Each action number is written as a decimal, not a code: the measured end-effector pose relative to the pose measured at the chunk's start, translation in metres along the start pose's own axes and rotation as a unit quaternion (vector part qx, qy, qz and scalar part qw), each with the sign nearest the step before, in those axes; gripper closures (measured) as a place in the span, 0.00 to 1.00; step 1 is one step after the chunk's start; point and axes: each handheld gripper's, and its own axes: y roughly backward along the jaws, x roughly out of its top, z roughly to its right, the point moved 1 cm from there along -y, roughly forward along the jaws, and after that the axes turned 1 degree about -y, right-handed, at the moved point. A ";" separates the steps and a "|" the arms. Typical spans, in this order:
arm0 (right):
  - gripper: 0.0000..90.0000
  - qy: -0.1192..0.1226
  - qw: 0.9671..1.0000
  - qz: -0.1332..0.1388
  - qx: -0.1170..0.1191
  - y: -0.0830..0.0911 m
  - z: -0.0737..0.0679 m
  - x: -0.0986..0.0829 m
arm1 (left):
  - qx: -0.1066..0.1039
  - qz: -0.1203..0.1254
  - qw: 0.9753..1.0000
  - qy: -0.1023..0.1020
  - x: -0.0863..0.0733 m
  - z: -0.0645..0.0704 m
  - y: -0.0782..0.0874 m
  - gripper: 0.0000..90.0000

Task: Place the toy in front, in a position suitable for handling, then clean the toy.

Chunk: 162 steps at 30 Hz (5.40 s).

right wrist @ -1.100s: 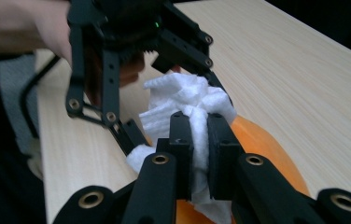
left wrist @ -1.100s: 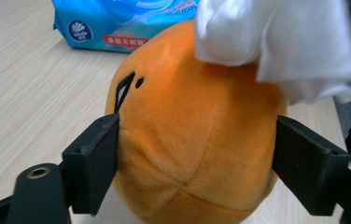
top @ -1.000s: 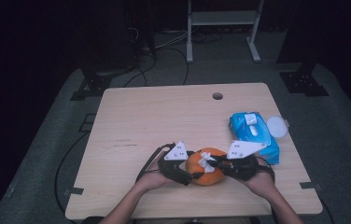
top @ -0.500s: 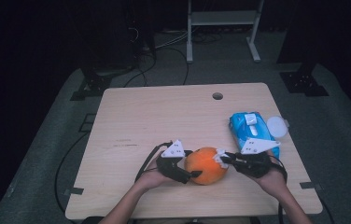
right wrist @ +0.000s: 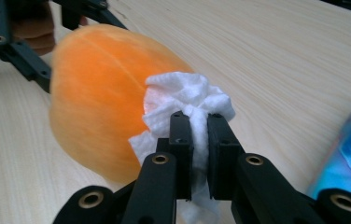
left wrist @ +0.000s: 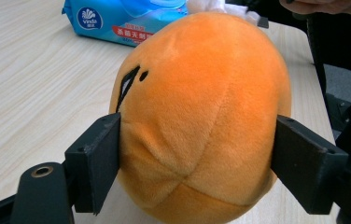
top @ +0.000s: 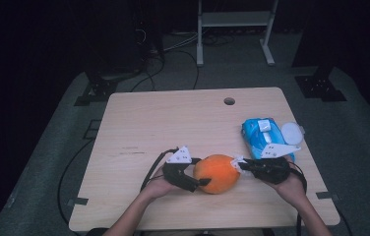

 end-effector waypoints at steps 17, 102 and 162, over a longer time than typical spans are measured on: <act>0.90 0.033 0.998 0.032 0.032 -0.005 -0.025 0.019 | -0.006 0.011 1.000 -0.007 0.002 -0.003 -0.004 0.08; 0.90 -0.013 0.999 0.040 0.012 -0.004 -0.006 0.014 | 0.009 0.026 0.999 -0.019 0.011 0.007 -0.013 0.09; 0.91 0.077 0.996 0.034 -0.011 -0.012 -0.051 0.032 | 0.067 -0.023 0.995 -0.067 0.010 0.032 -0.026 0.25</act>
